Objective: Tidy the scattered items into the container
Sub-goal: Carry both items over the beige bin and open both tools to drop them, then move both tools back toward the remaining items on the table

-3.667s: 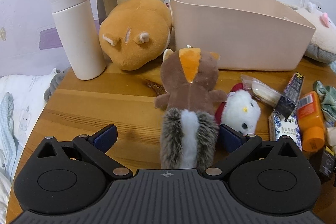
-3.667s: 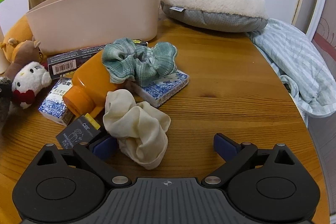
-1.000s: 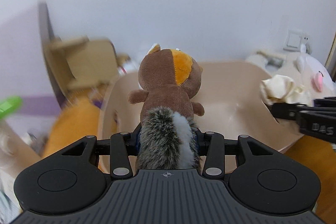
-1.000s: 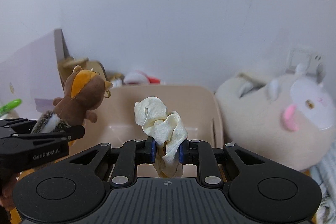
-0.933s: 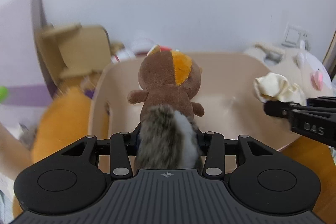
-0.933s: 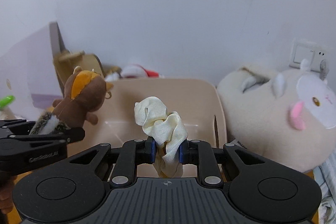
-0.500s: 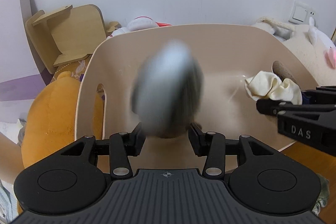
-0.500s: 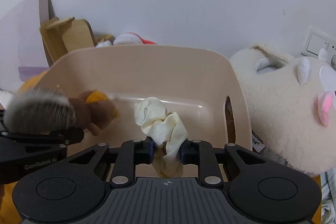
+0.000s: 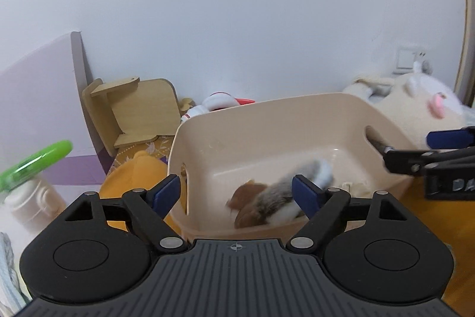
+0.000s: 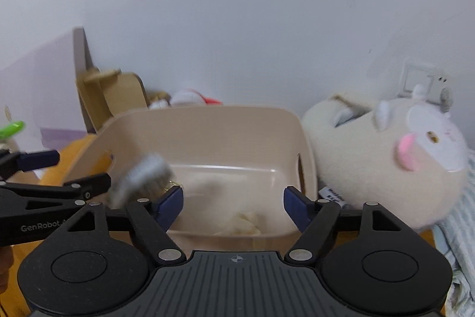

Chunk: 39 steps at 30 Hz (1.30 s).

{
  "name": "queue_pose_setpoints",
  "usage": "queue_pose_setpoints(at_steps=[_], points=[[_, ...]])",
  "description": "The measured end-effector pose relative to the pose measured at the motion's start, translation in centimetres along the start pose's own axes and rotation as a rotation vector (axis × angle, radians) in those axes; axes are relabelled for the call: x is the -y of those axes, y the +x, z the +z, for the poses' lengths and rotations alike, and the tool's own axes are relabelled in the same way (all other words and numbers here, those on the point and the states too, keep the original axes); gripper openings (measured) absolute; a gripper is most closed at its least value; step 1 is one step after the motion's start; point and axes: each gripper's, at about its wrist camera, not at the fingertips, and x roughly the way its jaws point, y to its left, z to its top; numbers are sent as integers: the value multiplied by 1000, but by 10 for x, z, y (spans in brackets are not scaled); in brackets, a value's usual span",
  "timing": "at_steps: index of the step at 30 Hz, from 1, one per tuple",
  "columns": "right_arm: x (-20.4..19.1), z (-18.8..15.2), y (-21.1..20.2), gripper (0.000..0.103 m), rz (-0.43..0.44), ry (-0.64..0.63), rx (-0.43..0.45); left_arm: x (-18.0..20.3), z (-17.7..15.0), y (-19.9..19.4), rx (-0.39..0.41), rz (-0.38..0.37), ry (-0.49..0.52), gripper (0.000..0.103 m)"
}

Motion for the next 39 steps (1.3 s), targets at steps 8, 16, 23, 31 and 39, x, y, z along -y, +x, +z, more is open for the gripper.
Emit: queue_pose_setpoints(at_steps=[8, 16, 23, 31, 39], points=[[-4, -30, -88, 91, -52, -35, 159, -13, -35, -60, 16, -52, -63, 84], [5, -82, -150, 103, -44, 26, 212, -14, -86, -108, 33, -49, -76, 85], [15, -131, -170, 103, -97, 80, 176, -9, -119, -117, -22, -81, -62, 86], [2, -178, -157, 103, -101, 56, 85, -5, -142, -118, -79, -80, -41, 86], [-19, -200, -148, 103, -103, 18, 42, -6, -164, -116, -134, -99, -76, 86]])
